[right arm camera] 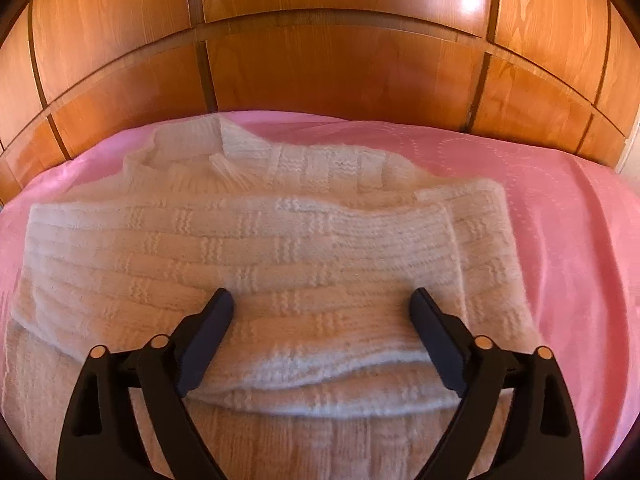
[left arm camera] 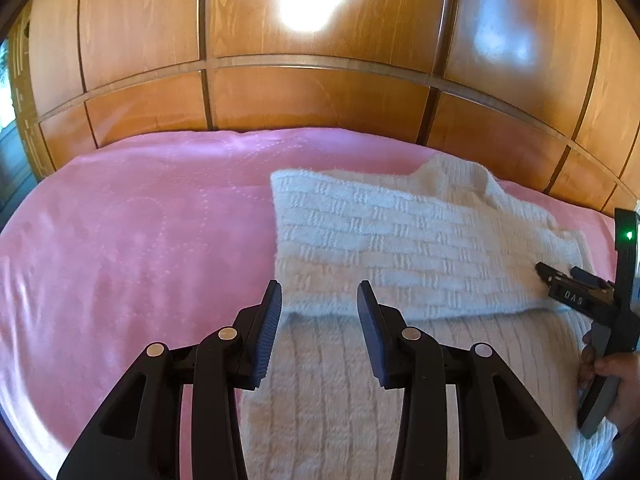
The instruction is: Fold small clothes
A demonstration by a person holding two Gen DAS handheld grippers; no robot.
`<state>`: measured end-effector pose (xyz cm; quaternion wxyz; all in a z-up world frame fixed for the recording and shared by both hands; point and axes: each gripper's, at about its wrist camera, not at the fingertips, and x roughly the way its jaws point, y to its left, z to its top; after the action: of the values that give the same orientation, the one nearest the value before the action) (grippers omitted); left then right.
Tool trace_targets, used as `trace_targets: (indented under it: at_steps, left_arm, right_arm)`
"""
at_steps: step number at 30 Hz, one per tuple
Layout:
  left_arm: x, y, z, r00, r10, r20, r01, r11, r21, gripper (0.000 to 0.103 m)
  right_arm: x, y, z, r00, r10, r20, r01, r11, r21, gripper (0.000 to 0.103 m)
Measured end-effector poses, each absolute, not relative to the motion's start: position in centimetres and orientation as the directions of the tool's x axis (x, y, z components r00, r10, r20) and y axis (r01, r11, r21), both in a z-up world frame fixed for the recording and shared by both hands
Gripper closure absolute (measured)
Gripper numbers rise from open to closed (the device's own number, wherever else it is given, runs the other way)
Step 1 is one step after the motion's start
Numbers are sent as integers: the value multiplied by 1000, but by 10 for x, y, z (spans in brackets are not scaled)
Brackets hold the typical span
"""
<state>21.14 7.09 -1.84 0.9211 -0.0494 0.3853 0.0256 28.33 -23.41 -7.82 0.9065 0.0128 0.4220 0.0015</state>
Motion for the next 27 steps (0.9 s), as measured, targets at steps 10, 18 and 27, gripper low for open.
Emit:
trace_targets:
  at_steps: [10,18,27]
  left_arm:
    - [165,114,-45,619,-83,-781,-98,978,-182,65]
    - [113,131,-67,539,-343,-769,1,914,-407,65]
    - [58,121,-72,480,-489,-728,74,850,-522,71]
  right_arm:
    - [224,-280,-74,583,39,-812,25,998,66,7]
    - [156,-332,-81,505,217,-835,-10,969,246,13]
    - [68,-352,-81,440,390,-809,-56,911,408,50]
